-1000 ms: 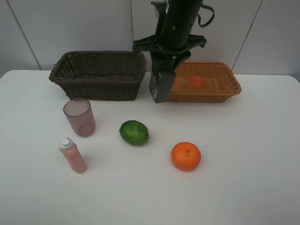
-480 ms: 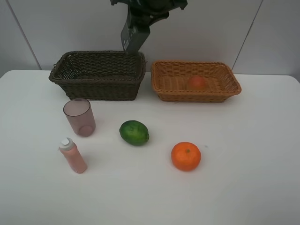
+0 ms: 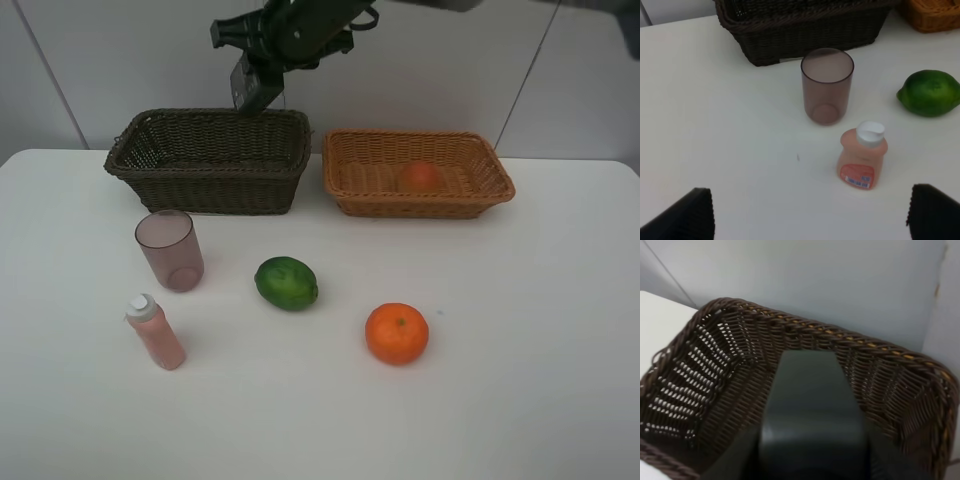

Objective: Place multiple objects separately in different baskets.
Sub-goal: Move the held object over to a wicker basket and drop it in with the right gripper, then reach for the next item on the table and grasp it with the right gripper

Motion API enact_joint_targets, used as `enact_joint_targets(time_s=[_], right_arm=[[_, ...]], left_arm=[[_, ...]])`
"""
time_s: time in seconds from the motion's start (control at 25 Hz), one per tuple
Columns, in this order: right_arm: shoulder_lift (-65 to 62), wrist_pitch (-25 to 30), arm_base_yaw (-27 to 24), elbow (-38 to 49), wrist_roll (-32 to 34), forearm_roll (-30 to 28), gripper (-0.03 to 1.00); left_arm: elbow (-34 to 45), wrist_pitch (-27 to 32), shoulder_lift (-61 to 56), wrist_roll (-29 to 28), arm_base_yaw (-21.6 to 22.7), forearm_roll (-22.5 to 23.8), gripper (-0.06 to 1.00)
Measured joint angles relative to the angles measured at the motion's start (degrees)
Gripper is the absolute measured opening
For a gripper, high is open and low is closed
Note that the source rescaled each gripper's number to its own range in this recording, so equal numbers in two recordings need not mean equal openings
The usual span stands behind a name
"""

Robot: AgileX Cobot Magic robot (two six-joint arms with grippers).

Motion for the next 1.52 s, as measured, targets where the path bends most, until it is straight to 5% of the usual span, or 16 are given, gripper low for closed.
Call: enact_joint_targets(time_s=[0.4,0.8,0.88,1.16,1.32,1.52], right_arm=[[7.59,-8.15,0.63,0.00,0.00,-0.64,0.01],[9.74,-8.04,0.66,0.00,0.00,-3.41,0.02],[9.74,-8.06,0.66,0.00,0.00,-3.71,0.11],[9.11,-8.40,0.66,0.00,0.00,-4.80,0.70],[6.61,-3.57,0.66,0.00,0.00,-4.95,0.78],[0.22,9.93,1.34,0.00,-0.32,-8.88,0.79]], left_arm=[[0.00,0.00,0.00,0.00,0.00,0.00,1.00],[0.00,0.00,0.00,0.00,0.00,0.00,1.00],[0.00,0.00,0.00,0.00,0.00,0.00,1.00],[0.00,0.00,0.00,0.00,0.00,0.00,1.00],[0.00,0.00,0.00,0.00,0.00,0.00,1.00],[0.00,0.00,0.00,0.00,0.00,0.00,1.00]])
